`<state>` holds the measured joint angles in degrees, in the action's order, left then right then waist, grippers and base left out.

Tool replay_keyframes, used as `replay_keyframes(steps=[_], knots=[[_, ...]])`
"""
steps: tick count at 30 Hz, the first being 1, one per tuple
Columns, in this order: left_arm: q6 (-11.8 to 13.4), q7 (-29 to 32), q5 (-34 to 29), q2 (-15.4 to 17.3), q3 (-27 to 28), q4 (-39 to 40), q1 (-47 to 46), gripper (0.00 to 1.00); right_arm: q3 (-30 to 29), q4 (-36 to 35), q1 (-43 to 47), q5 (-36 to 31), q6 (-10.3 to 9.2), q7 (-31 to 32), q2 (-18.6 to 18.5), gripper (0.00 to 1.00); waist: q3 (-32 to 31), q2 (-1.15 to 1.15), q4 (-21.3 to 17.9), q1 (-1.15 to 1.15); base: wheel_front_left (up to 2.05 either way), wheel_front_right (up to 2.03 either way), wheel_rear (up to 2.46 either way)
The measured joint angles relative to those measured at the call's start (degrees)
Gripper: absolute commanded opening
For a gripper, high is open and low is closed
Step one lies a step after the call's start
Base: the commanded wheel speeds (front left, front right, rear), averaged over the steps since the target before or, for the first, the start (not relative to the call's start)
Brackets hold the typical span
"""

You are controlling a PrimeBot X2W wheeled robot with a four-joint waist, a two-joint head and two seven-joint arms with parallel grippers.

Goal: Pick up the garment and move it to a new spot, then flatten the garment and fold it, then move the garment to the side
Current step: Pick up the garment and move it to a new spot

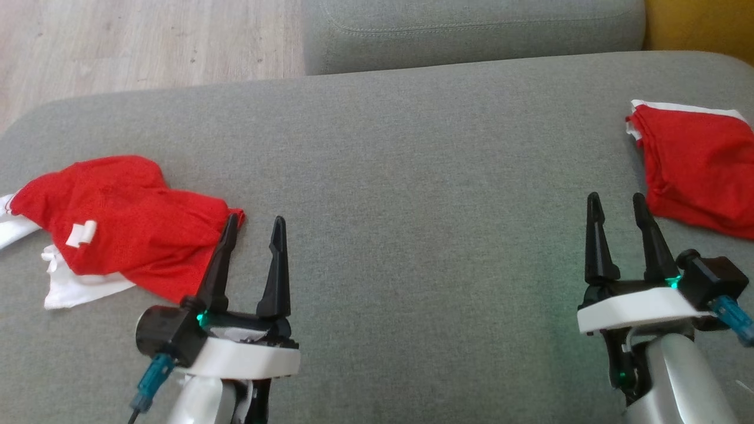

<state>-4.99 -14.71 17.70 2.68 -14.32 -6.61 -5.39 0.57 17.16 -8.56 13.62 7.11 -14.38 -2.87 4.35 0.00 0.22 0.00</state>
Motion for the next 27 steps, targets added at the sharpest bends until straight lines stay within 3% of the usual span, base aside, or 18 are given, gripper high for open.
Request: replay_keyframes(steps=[17,27], knots=[[0.03,0.00,0.00,0.01,-0.14,-0.05,0.00,1.00,0.93,-0.32,0.97,0.01,0.00,0.00,0.01,1.00,-0.60,0.00,1.01,0.00,0.00,0.00,0.00],[0.47,0.00,-0.14,0.01,1.12,-0.11,0.48,1.00,5.28,-0.67,2.47,0.78,0.00,0.00,0.02,1.00,-2.15,0.00,6.62,0.00,0.00,0.00,0.00]])
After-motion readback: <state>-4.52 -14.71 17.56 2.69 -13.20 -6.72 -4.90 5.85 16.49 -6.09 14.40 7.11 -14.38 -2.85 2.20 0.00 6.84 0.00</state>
